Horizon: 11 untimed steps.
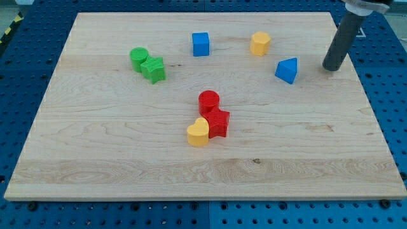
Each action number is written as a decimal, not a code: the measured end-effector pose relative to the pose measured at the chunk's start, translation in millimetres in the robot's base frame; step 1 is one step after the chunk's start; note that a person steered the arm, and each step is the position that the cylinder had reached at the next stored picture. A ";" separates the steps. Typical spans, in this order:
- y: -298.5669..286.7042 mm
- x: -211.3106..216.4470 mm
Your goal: Move the blue triangle to the green star
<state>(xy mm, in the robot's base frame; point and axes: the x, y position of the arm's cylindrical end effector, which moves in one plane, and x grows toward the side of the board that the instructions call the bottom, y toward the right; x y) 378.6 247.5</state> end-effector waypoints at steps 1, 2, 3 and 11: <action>-15.6 19.8; -34.4 9.0; -73.0 3.5; -303.1 -41.5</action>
